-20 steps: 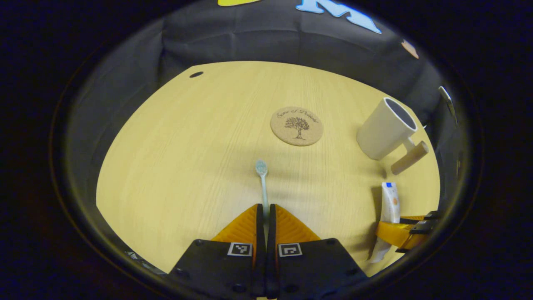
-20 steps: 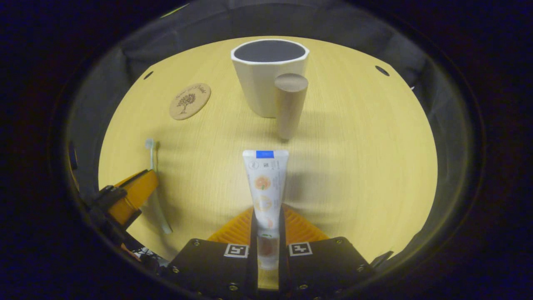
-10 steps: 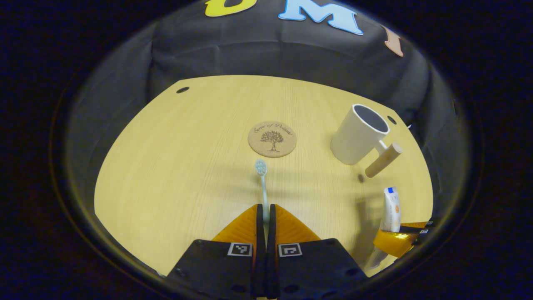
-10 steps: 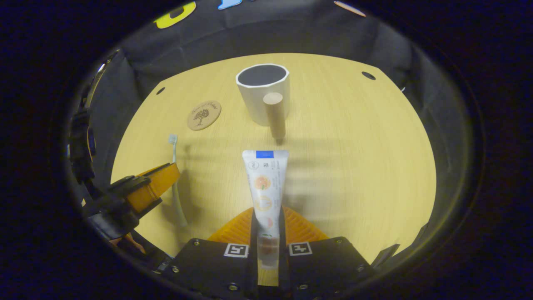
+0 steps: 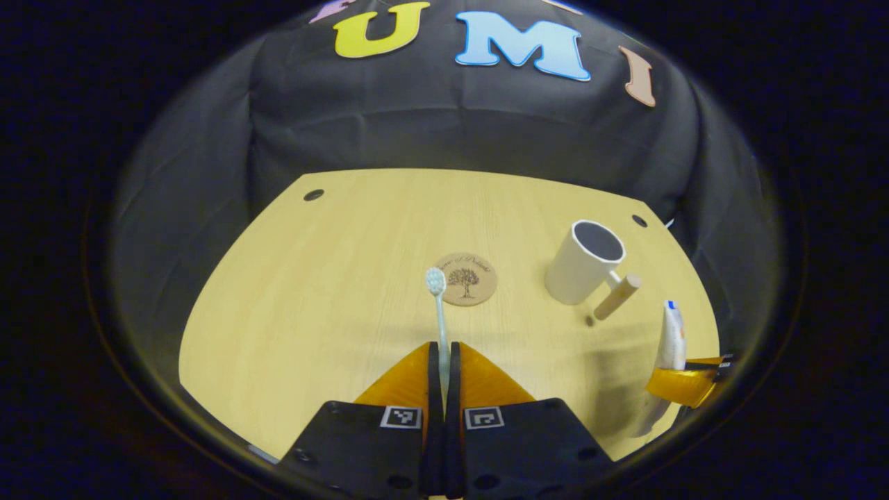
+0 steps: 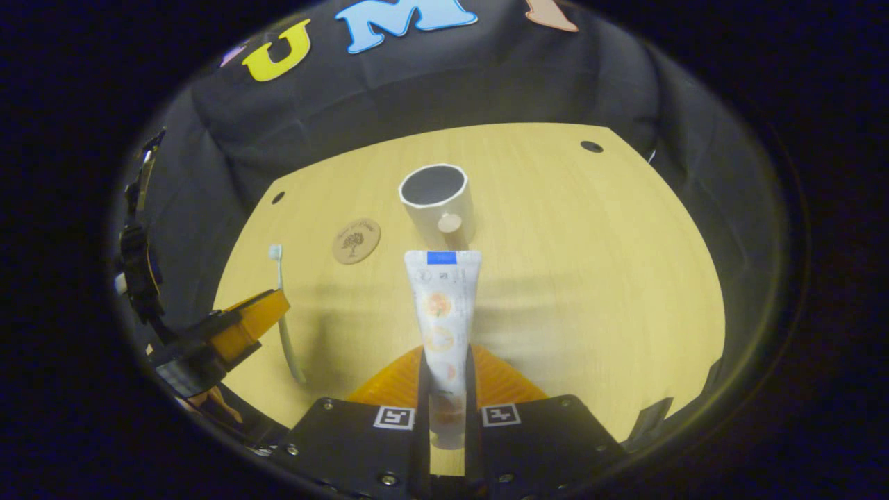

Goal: Put the toothbrush and toothpaste on the desktop into the cup, then pick up the cup and place it on the coaster on the desktop.

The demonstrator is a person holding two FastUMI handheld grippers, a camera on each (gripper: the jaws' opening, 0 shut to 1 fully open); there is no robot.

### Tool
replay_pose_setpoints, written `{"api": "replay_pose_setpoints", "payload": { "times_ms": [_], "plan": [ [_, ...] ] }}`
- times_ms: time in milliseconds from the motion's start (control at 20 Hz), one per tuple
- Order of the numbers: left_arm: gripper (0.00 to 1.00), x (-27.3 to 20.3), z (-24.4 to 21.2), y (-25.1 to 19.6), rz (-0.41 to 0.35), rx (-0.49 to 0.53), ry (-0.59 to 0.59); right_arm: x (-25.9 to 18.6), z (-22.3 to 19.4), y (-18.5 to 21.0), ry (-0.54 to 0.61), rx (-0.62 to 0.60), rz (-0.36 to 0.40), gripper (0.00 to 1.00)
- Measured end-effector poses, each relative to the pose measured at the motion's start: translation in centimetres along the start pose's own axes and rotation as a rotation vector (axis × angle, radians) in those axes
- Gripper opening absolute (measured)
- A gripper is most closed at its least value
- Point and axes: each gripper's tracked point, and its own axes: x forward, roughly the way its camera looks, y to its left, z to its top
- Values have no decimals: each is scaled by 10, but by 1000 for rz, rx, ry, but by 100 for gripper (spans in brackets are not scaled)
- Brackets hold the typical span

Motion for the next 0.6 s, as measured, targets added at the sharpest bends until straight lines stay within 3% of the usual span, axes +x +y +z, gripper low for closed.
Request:
{"api": "replay_pose_setpoints", "payload": {
  "times_ms": [600],
  "plan": [
    [8, -29, 74, -10, 9, -27, -143, -18, 96, 10, -187, -31, 106, 20]
  ]
}}
